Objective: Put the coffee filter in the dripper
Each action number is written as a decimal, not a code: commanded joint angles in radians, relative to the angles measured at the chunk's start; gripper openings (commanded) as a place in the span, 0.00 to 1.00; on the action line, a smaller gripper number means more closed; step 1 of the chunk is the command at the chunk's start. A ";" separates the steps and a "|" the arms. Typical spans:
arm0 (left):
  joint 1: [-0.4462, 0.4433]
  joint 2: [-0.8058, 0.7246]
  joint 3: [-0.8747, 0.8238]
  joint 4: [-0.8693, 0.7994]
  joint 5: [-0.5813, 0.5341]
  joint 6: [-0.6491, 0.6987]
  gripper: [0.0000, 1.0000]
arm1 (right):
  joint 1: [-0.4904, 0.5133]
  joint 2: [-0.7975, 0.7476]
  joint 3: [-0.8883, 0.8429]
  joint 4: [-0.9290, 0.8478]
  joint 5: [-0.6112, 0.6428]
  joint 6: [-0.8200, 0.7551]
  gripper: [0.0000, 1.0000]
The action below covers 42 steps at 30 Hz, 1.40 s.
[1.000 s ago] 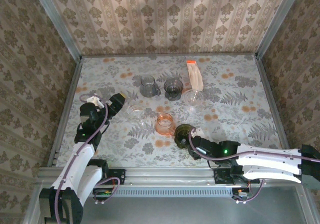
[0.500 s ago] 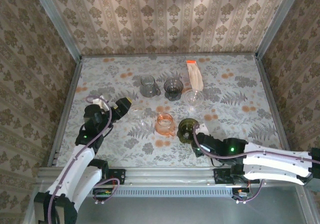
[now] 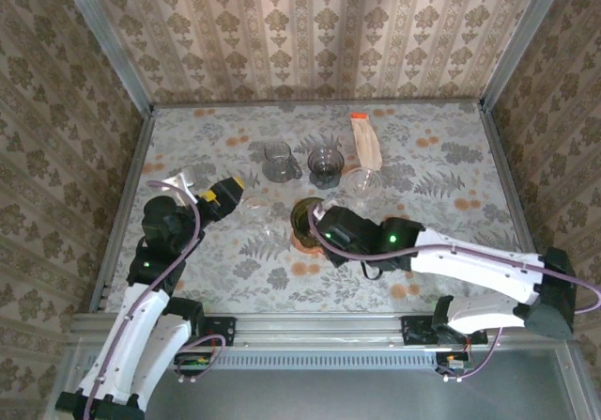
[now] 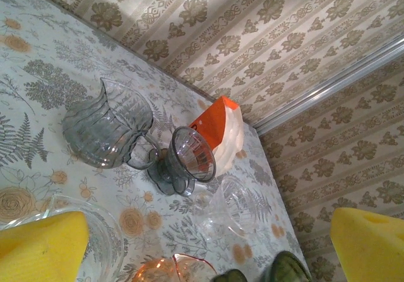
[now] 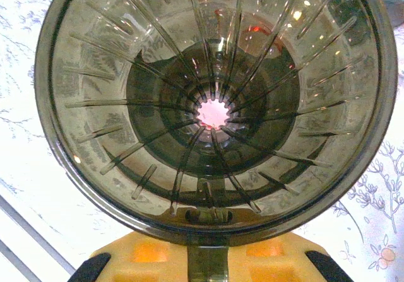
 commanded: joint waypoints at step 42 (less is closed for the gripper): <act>0.016 0.019 0.004 0.006 0.025 0.019 1.00 | -0.098 0.095 0.012 0.081 -0.085 -0.036 0.54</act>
